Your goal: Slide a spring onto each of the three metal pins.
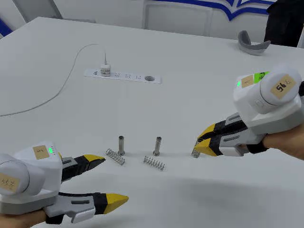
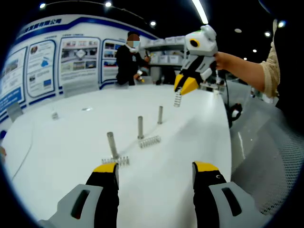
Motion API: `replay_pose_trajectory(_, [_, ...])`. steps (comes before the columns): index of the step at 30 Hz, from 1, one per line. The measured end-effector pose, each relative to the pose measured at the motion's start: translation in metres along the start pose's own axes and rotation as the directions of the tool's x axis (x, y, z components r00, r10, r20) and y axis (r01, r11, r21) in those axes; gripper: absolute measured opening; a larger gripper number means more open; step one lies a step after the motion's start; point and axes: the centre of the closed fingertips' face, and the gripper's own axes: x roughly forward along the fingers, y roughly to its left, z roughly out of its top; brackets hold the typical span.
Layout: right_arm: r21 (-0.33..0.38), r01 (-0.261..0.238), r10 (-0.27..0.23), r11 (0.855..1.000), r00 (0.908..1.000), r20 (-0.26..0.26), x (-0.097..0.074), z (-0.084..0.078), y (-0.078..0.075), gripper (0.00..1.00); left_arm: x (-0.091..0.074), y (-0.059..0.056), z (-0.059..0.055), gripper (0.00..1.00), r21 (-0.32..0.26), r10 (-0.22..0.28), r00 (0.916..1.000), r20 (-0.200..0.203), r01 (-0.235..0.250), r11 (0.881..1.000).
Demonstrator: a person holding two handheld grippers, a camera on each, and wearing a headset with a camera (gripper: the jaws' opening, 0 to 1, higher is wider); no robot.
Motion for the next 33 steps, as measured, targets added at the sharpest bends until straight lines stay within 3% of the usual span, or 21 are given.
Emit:
replay_pose_trajectory(4, [0.017,0.032,-0.032,0.999,0.9995,-0.004,0.000,-0.003,-0.012,0.12,0.001,0.000,0.000,0.65,-0.005,0.001,1.0000,0.001,-0.001,1.000])
replay_pose_trajectory(10, [0.065,0.122,-0.122,0.990,0.9925,-0.008,-0.001,-0.006,-0.035,0.12,0.001,-0.001,0.000,0.67,-0.013,0.003,1.0000,0.001,-0.003,1.000])
replay_pose_trajectory(17, [0.099,0.173,-0.172,0.980,0.9850,-0.015,0.004,-0.010,-0.054,0.12,0.001,-0.001,-0.002,0.68,-0.025,0.005,1.0000,0.000,-0.005,1.000])
replay_pose_trajectory(33, [0.143,0.161,-0.156,0.977,0.9867,-0.045,0.023,-0.021,-0.061,0.12,0.000,0.002,-0.005,0.68,-0.039,0.013,0.9999,-0.004,-0.013,0.999])
